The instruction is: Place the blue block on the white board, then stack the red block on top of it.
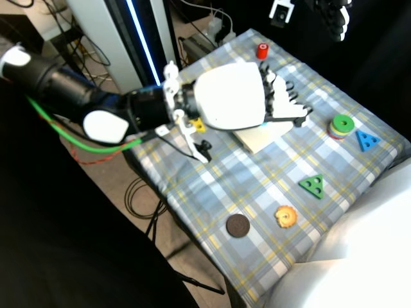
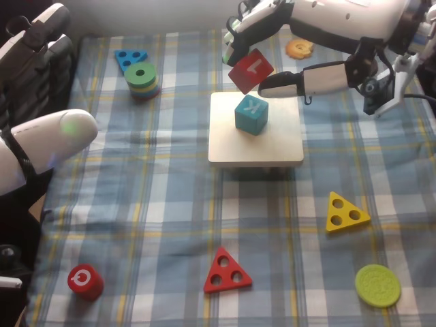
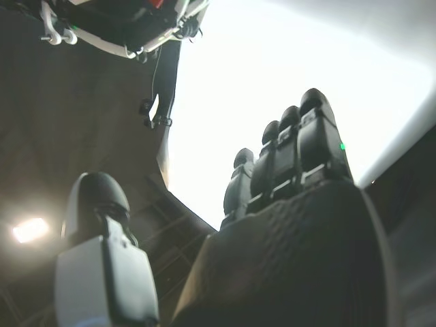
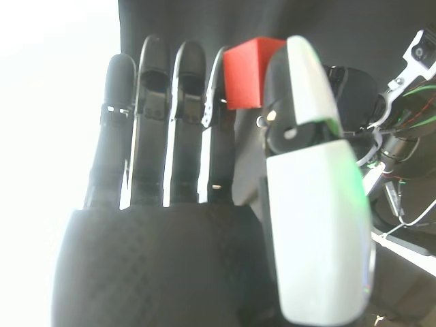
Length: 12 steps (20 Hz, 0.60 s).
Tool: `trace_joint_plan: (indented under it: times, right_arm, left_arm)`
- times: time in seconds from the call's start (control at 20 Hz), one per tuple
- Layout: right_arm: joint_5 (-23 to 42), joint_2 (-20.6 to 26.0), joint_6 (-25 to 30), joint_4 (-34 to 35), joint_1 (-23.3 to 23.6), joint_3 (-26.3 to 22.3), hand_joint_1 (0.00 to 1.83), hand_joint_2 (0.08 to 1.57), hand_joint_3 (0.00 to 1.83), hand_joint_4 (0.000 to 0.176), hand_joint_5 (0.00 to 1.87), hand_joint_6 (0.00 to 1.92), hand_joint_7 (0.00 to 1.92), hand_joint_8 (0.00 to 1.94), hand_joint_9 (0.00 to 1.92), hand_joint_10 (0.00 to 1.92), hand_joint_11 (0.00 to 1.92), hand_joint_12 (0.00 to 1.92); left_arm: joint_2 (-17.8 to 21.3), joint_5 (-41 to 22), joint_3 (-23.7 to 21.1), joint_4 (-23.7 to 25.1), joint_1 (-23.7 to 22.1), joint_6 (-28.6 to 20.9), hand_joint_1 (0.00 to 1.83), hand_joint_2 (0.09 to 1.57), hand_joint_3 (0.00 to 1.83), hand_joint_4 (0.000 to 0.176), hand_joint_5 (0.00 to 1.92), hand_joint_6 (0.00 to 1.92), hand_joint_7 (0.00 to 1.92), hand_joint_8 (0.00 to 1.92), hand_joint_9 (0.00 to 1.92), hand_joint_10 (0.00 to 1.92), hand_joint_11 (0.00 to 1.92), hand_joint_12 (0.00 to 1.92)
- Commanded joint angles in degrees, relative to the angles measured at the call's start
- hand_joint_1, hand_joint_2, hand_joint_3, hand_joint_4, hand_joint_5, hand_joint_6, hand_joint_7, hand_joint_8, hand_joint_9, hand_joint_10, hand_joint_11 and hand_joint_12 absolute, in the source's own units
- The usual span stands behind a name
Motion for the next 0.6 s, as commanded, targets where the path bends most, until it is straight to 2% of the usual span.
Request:
trace_joint_plan:
  times: [0.0, 0.25, 0.55]
  right_arm:
    - [5.12, -0.51, 0.51, 1.64, 1.03, 0.13, 1.16, 1.08, 0.00, 0.000, 1.04, 0.87, 0.86, 0.00, 0.75, 0.00, 0.23, 0.92]
    - [3.83, -1.16, 0.83, -0.32, 1.42, 0.18, 1.17, 1.08, 0.00, 0.000, 1.04, 0.87, 0.86, 0.00, 0.75, 0.00, 0.25, 0.88]
    - [2.97, -1.12, 1.82, -0.77, 1.40, 0.16, 1.17, 1.09, 0.00, 0.000, 1.02, 0.90, 0.84, 0.00, 0.75, 0.00, 0.18, 1.04]
  left_arm:
    - [0.09, -7.29, 0.41, 0.51, -0.39, -0.94, 0.56, 0.92, 0.00, 0.176, 0.00, 0.00, 0.06, 0.01, 0.05, 0.01, 0.05, 0.03]
    - [0.18, -7.26, 0.42, 0.51, -0.38, -1.07, 0.57, 0.91, 0.00, 0.176, 0.00, 0.00, 0.07, 0.00, 0.05, 0.00, 0.05, 0.04]
    - [0.13, -7.34, 0.33, 0.41, -0.34, -1.15, 0.62, 0.92, 0.00, 0.176, 0.00, 0.00, 0.06, 0.00, 0.02, 0.00, 0.02, 0.03]
